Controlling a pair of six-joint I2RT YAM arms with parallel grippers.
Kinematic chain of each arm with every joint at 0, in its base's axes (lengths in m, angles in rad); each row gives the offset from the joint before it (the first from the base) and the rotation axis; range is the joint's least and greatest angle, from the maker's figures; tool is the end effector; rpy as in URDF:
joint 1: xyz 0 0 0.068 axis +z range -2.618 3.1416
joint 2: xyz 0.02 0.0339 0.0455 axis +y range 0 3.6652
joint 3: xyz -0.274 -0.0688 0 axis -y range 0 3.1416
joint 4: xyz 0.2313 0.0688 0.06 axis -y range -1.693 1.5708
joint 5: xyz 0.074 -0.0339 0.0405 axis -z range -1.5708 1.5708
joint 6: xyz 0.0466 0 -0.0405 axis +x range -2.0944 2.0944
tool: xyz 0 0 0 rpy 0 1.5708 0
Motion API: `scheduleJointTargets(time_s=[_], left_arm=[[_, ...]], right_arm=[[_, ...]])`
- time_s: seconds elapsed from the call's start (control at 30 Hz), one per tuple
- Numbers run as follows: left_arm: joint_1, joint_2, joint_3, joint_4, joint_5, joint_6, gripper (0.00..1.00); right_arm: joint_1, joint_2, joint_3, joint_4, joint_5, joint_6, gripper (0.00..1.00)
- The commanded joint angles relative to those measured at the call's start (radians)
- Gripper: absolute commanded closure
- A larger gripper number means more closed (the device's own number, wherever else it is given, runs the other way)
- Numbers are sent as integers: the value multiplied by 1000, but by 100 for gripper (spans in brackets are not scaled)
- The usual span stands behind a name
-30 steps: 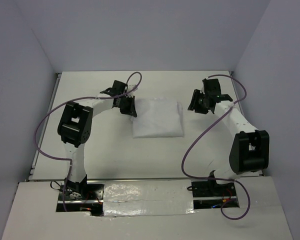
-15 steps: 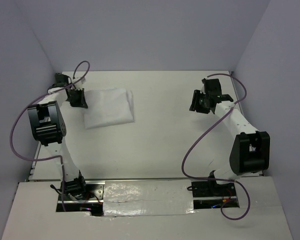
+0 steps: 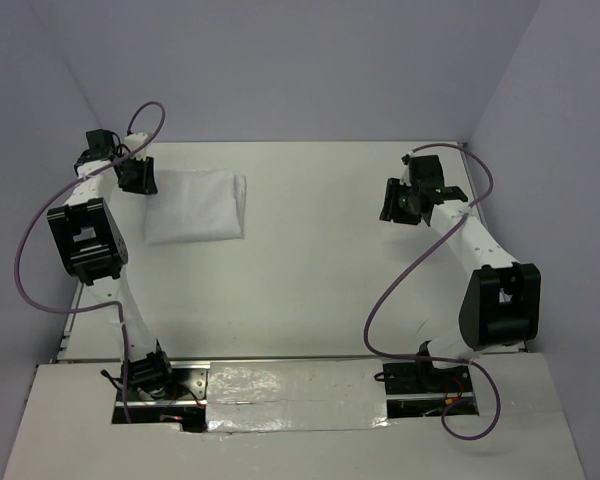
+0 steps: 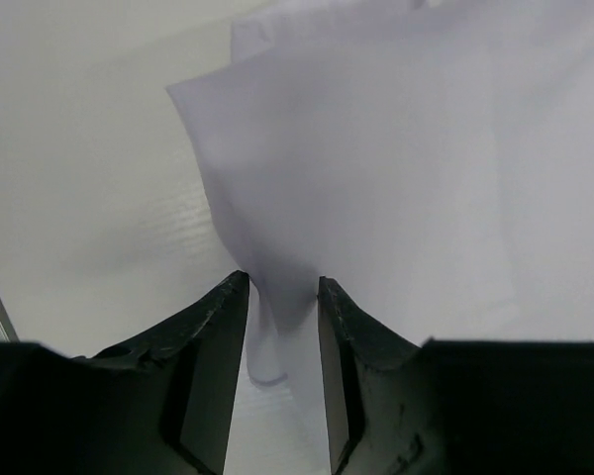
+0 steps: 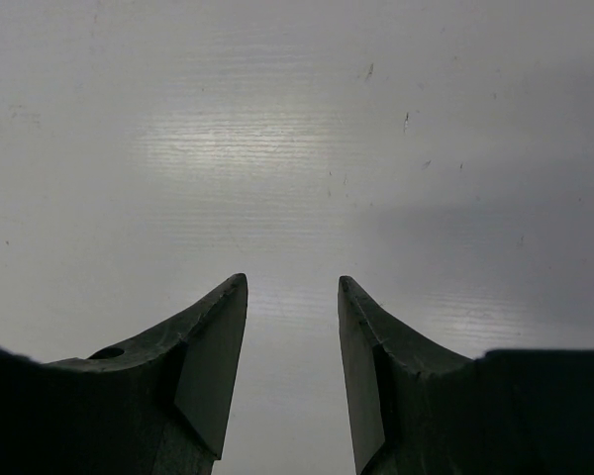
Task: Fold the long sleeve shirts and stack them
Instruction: Neatly place the folded shirt to the corner
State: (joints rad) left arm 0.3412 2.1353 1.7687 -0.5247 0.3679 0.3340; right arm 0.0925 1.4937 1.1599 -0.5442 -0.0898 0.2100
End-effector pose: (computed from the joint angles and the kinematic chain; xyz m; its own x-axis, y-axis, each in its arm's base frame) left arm 0.4559 0.1441 0.2267 -0.7251 0.0671 -0.6854 0.1465 0.9875 -0.0583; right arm 0.3123 0.0332 0.2749 -0.7804 0.1361 -0.6103 0.0140 0.9796 0.2006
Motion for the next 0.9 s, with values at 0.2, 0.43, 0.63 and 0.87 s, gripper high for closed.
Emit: scheduleJointTargets(time_s=[0.2, 0.43, 0.63, 0.87], left_arm=[[-7, 48, 109, 34, -33, -26, 42], [-31, -156, 137, -9, -90, -95, 21], [-33, -340, -39, -175, -176, -96, 20], [70, -612, -619, -45, -274, -171, 22]], right_arm=[[-7, -46, 40, -26, 1, -31, 49], [-20, -134, -15, 62, -7, 31, 0], [-23, -256, -112, 165, 42, 72, 0], [-25, -317, -215, 216, 61, 80, 0]])
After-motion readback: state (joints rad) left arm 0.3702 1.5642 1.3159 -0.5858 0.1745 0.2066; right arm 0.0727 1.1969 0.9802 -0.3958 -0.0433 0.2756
